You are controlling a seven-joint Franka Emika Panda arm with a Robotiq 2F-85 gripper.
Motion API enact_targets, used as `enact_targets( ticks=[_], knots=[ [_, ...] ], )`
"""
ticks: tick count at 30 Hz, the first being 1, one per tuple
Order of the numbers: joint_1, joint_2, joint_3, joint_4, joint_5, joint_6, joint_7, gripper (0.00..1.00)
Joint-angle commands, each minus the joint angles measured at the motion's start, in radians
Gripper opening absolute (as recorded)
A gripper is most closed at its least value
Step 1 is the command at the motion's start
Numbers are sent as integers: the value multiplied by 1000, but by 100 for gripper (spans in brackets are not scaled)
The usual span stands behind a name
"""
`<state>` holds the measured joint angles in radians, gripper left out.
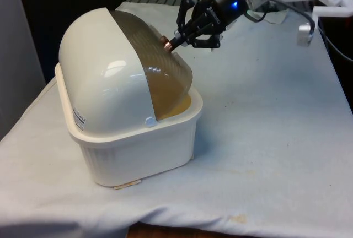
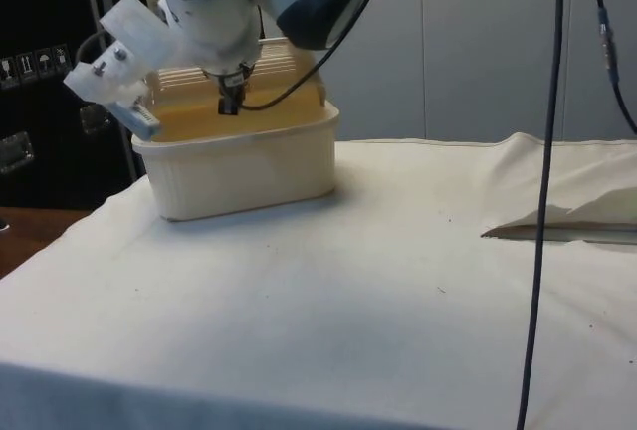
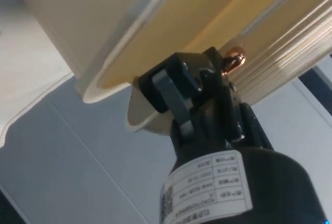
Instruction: Open the lid, then close it.
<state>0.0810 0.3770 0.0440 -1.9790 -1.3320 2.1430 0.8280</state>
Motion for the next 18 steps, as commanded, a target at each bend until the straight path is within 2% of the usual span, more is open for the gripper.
enact_targets(
  ticks=[1,7,16,17,18],
  knots=[
    [-1,-4,-2,1,-6,3,1,0],
    [-1,-9,-9,13,-2,-8,0,0],
    [-2,-5,-26,28,-48,-22,42,0],
    [-1,-8,-22,24,-35,-23,34,0],
    [-2,-5,-28,29,-54,-24,48,0]
  ],
)
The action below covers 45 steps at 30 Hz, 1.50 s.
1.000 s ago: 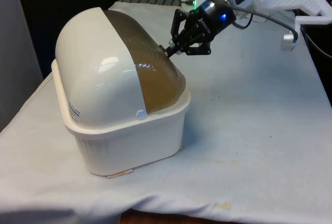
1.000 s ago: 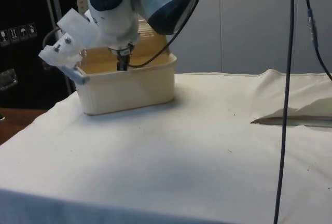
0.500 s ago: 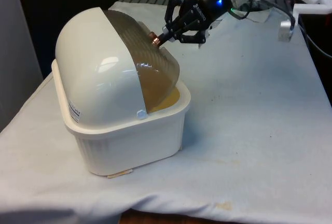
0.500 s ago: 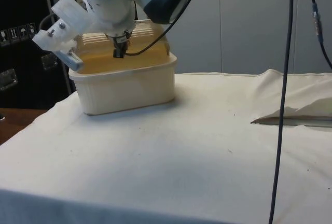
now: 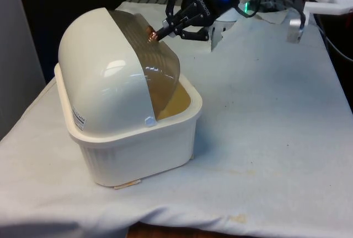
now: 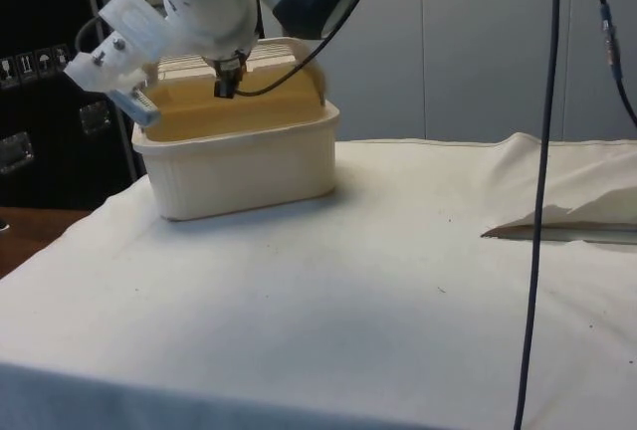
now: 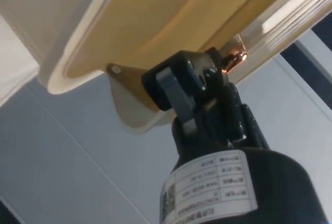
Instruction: Open the lid, then close it.
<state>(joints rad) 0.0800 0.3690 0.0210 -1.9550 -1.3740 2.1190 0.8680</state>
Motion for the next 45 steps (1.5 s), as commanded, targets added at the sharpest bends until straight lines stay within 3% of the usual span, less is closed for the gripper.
enact_targets(
  ticks=[1,28,36,45],
  knots=[
    [0,3,-6,5,-17,-2,13,0],
    [0,20,-34,36,-126,-85,131,0],
    [2,1,-25,37,-121,-115,147,0],
    [4,-72,-2,-17,-72,-123,162,0]
  ],
)
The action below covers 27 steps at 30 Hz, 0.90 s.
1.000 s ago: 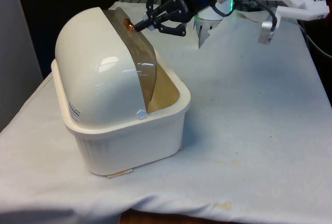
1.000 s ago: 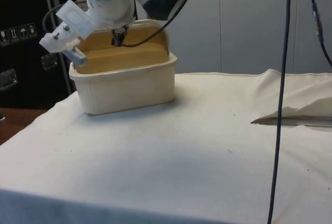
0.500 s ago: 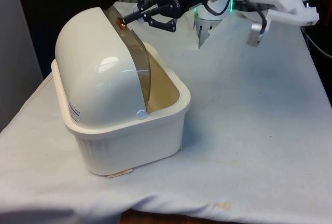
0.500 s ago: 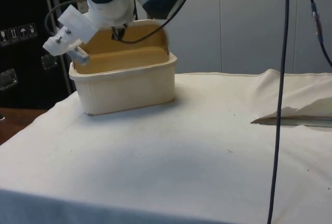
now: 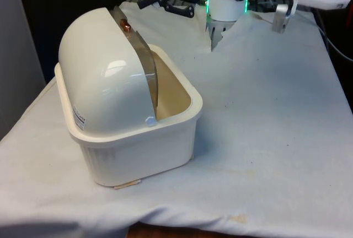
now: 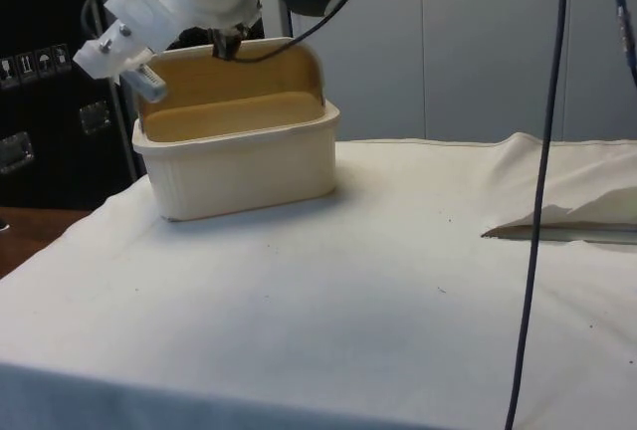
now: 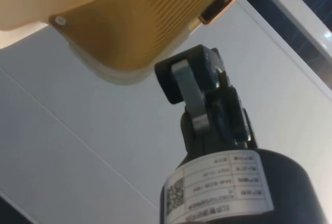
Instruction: Open the lid, then close it.
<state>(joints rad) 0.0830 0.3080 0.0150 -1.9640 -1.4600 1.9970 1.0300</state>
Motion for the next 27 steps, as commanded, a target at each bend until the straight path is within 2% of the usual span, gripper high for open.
enact_targets(
  ticks=[1,5,10,11,19,20,21,27],
  knots=[
    [0,-5,2,-4,5,-1,0,0],
    [2,-23,12,-15,31,0,10,0],
    [-2,-25,22,-5,51,17,14,0],
    [1,-22,19,-5,41,8,21,0],
    [-4,-15,25,26,68,61,-2,0],
    [0,-19,22,19,53,48,13,0],
    [-4,-14,25,29,70,66,-6,0],
    [-6,-10,24,51,85,105,-51,0]
  ],
)
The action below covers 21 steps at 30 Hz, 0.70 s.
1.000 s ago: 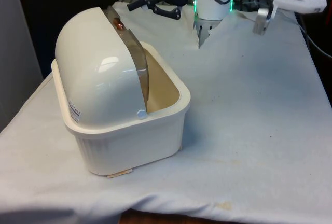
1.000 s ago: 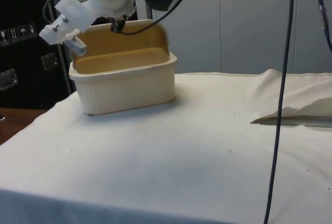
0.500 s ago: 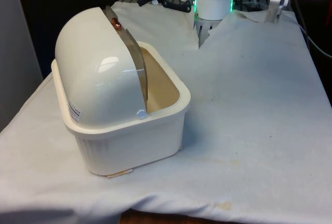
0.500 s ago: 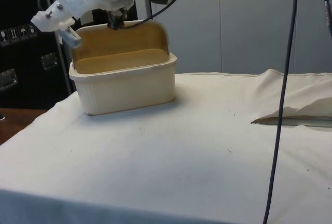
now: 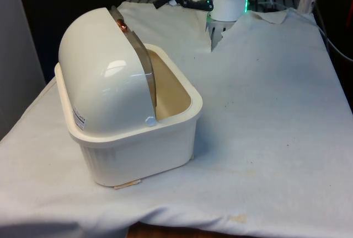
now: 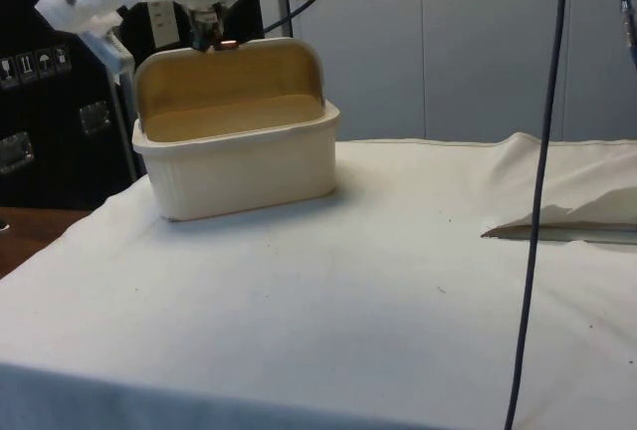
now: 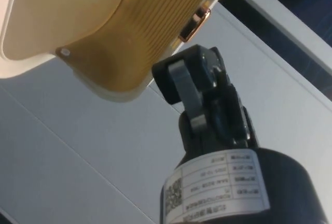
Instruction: Open the lid, then close it.
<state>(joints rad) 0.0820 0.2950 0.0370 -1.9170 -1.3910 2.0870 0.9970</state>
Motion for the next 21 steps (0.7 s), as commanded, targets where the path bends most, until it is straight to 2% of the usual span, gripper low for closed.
enact_targets(
  ticks=[1,2,3,6,10,11,12,14,19,20,21],
  knots=[
    [-5,3,3,7,18,19,-27,0],
    [0,0,0,3,4,4,-8,0],
    [-5,3,3,11,20,23,-37,0],
    [-5,4,2,21,27,40,-73,0],
    [-6,5,3,31,32,56,-105,0],
    [-1,4,-1,29,18,43,-87,0],
    [-6,6,3,34,34,59,-113,0],
    [-7,4,3,35,43,74,-135,0],
    [-9,3,3,33,63,97,-159,0],
    [-2,4,-1,37,52,82,-146,0],
    [-10,-1,2,28,76,107,-167,0]
  ],
)
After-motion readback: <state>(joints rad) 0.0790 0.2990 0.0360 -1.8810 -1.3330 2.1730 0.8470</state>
